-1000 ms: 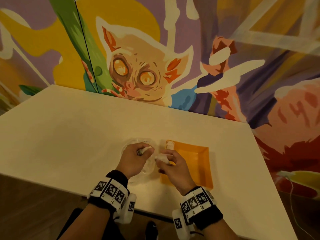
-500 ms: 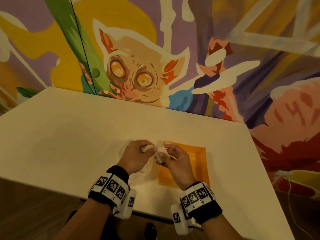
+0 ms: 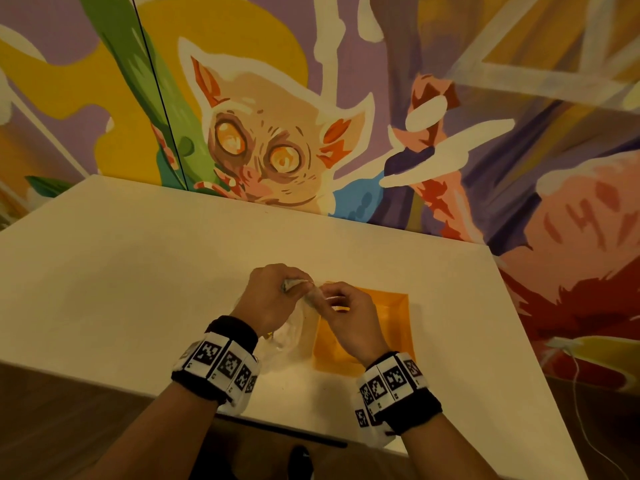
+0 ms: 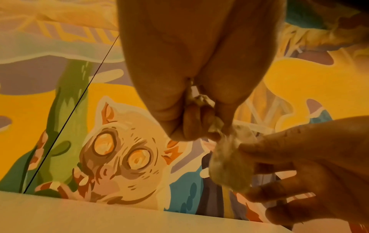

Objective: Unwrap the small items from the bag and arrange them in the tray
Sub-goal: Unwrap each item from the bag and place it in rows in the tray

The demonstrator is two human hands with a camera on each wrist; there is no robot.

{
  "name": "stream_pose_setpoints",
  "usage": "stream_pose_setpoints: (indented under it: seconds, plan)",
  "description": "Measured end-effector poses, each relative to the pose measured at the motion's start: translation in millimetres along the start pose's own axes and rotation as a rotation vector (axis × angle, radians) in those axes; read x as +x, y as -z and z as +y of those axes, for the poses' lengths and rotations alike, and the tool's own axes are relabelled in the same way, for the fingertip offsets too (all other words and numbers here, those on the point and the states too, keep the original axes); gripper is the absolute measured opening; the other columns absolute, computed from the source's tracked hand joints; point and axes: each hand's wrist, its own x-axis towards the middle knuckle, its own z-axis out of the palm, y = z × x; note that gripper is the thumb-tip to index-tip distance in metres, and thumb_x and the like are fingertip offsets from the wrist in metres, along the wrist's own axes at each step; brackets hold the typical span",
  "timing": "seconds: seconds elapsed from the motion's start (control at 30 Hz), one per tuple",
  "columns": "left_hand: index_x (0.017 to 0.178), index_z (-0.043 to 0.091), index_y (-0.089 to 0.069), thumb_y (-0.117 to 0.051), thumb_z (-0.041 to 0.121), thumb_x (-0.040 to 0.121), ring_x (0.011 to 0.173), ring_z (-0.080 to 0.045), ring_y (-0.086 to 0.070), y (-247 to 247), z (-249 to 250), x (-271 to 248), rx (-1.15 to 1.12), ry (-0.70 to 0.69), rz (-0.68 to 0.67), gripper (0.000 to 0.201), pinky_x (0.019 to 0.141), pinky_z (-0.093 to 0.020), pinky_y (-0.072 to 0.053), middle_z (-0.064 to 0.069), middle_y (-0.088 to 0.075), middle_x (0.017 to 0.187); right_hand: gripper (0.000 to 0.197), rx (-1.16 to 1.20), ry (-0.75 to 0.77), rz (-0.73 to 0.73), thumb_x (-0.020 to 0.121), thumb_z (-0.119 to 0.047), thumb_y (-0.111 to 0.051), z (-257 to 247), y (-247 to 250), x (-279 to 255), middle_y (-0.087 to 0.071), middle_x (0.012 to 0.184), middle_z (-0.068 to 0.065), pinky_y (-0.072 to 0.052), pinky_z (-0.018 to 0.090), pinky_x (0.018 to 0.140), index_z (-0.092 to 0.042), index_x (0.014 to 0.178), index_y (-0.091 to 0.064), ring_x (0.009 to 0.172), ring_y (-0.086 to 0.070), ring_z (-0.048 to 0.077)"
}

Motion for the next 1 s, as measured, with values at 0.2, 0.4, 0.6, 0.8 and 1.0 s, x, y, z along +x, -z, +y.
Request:
stream_pose_setpoints:
  seconds: [0.2, 0.4, 0.6, 0.8, 1.0]
  plan:
    - [0.091, 0.013, -0.078, -0.068, 0.014, 0.089, 0.085, -0.010, -0.062, 0.6, 2.2, 3.8, 0.006, -0.039, 0.031, 0.010, 0.073, -0.007, -0.041, -0.001, -0.074, 0.093, 0.023, -0.230, 0.031, -0.040, 0.088, -0.032, -0.069, 7.0, 0.9, 5.8, -0.068, 0.076, 0.002, -0.053, 0.037, 0.072, -0.014, 0.075, -0.068, 0.076, -0.062, 0.016]
    - [0.088, 0.024, -0.078, -0.069, 0.023, 0.089, 0.086, -0.007, -0.066, -5.1, -4.4, 4.2, -0.014, 0.013, -0.065, 0.009, 0.073, -0.011, -0.046, 0.005, -0.075, 0.091, 0.004, -0.133, 0.035, -0.069, 0.086, -0.035, -0.071, -3.8, 9.3, 12.3, -0.072, 0.081, -0.015, -0.053, 0.020, 0.073, -0.034, 0.082, -0.071, 0.080, -0.064, 0.001]
    - [0.092, 0.016, -0.077, -0.070, 0.019, 0.088, 0.089, -0.014, -0.067, -12.1, -8.1, 8.5, -0.035, 0.007, 0.010, 0.009, 0.083, -0.029, -0.052, -0.001, -0.075, 0.095, 0.011, -0.295, 0.013, -0.169, 0.087, -0.027, -0.069, 5.4, 8.7, 17.7, -0.072, 0.085, -0.005, -0.047, 0.017, 0.069, -0.018, 0.088, -0.076, 0.074, -0.059, 0.003]
    - [0.088, 0.020, -0.072, -0.064, 0.022, 0.092, 0.074, -0.008, -0.062, -34.5, -27.2, 6.9, -0.065, 0.171, -0.054, 0.008, 0.064, -0.013, -0.042, 0.006, -0.069, 0.083, 0.009, -0.382, -0.167, -0.182, 0.088, -0.011, -0.066, 23.8, 25.4, 39.4, -0.066, 0.075, -0.004, -0.044, 0.015, 0.060, -0.014, 0.087, -0.074, 0.064, -0.057, 0.004]
    - [0.080, 0.012, -0.068, -0.058, 0.015, 0.093, 0.082, -0.016, -0.059, -78.0, -52.6, -1.2, 0.031, 0.265, -0.271, 0.016, 0.061, -0.018, -0.037, 0.000, -0.065, 0.084, 0.012, -0.581, -0.423, -0.219, 0.086, -0.002, -0.058, 59.3, 34.2, 67.3, -0.063, 0.080, 0.012, -0.052, 0.035, 0.068, -0.009, 0.083, -0.068, 0.078, -0.062, 0.026]
